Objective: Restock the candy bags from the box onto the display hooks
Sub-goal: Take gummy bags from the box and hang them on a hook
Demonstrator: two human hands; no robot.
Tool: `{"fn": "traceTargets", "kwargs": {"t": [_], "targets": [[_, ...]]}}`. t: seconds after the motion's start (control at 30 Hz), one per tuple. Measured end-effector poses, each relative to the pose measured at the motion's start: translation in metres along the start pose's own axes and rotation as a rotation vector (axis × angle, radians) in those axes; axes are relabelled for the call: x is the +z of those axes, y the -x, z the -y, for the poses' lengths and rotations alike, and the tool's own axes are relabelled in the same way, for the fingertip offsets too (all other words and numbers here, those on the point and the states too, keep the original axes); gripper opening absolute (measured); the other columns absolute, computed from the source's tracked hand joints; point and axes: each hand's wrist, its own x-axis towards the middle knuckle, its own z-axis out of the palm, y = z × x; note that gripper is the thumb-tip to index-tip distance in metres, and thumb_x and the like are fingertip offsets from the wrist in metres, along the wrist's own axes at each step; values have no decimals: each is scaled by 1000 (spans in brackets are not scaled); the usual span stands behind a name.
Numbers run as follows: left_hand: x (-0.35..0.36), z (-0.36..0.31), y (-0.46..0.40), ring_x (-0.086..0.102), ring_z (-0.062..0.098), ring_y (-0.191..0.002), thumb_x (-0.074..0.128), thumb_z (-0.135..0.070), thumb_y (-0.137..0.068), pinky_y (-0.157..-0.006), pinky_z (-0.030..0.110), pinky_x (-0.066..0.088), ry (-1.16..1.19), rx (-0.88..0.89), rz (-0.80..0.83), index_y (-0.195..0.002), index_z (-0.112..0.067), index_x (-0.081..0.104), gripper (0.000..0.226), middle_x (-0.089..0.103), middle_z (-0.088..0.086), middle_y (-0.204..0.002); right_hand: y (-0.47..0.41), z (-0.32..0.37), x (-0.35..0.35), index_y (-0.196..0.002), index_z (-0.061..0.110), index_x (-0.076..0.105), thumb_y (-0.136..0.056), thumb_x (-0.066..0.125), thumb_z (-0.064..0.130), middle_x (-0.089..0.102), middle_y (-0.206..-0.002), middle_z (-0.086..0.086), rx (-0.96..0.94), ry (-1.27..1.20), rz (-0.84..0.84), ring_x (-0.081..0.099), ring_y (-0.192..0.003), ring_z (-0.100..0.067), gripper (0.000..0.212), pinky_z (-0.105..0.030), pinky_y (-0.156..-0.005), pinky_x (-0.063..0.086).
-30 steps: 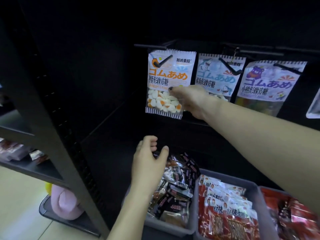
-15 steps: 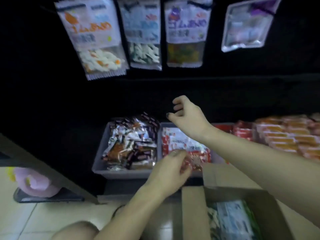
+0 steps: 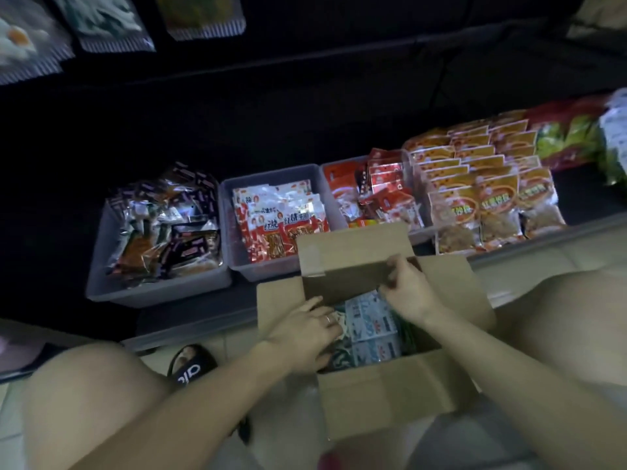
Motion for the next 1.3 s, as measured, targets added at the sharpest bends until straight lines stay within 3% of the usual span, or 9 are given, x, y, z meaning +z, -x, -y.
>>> {"fn": "traceTargets", "kwargs": {"t": [0.1, 0.23, 0.33, 0.43, 0.73, 0.93, 1.03, 1.17, 1.3], "targets": [[7, -7, -7, 47, 28, -139, 58, -45, -95, -129, 42, 9, -25, -13, 101, -139, -13, 59, 55, 62, 11, -138, -10, -23, 6, -143, 5, 44, -96, 68, 23, 63, -127, -16, 175, 45, 220, 62, -109, -31, 56, -35, -84, 49], [12, -6, -12, 61, 27, -120, 46, -52, -92, -122, 40, 23, -76, -22, 90, -125, -17, 66, 53, 71, 8, -121, -32, -43, 30, -150, 14, 39, -92, 72, 35, 64, -122, -11, 280, -26, 412, 62, -89, -20, 70, -32, -71, 54], [18, -8, -13, 65, 26, -103, 24, -51, -88, -114, 40, 32, -144, -4, 62, -113, -20, 69, 60, 75, 7, -106, -44, -57, 48, -141, 13, 41, -92, 75, 33, 65, -114, -11, 391, -73, 444, 63, -89, -21, 63, -34, -79, 50], [22, -11, -11, 65, 26, -95, 23, -49, -89, -107, 43, 38, -127, 12, 28, -111, -20, 68, 58, 75, 7, -97, -47, -71, 66, -154, 9, 40, -95, 73, 34, 57, -141, -12, 489, -88, 493, 63, -119, -27, 71, -34, -104, 50], [26, -5, -16, 64, 23, -70, 50, -46, -82, -90, 34, 47, -5, -17, -32, -84, -23, 69, 29, 69, 1, -68, -58, -77, 83, -135, 5, 59, -98, 66, 31, 63, -136, -18, 518, -22, 470, 64, -118, -34, 46, -43, -102, 55], [20, -5, -16, 65, 24, -77, 44, -46, -84, -97, 36, 46, 2, -29, -2, -89, -23, 69, 35, 72, 2, -74, -56, -71, 89, -124, 7, 68, -99, 63, 33, 69, -128, -12, 410, 160, 441, 66, -114, -27, 37, -34, -95, 55], [20, -7, -14, 66, 22, -76, 44, -47, -83, -95, 34, 46, 4, -35, -4, -87, -22, 70, 36, 72, 0, -74, -54, -72, 97, -115, 12, 71, -98, 60, 32, 69, -122, -12, 362, 194, 413, 62, -114, -29, 29, -36, -101, 52], [17, -8, -14, 66, 22, -77, 45, -47, -84, -96, 35, 46, 17, -49, 16, -88, -23, 70, 35, 72, 0, -76, -39, -59, 90, -110, 12, 69, -96, 66, 10, 70, -111, -9, 406, -170, 458, 67, -101, -25, 15, -33, -73, 58], [17, -9, -15, 66, 22, -91, 47, -50, -85, -103, 33, 35, 32, -78, 10, -106, -24, 64, 38, 73, 0, -92, -24, -39, 94, -116, 14, 66, -91, 57, -10, 69, -121, -12, 463, -511, 538, 66, -110, -26, 36, -39, -82, 62]]}}
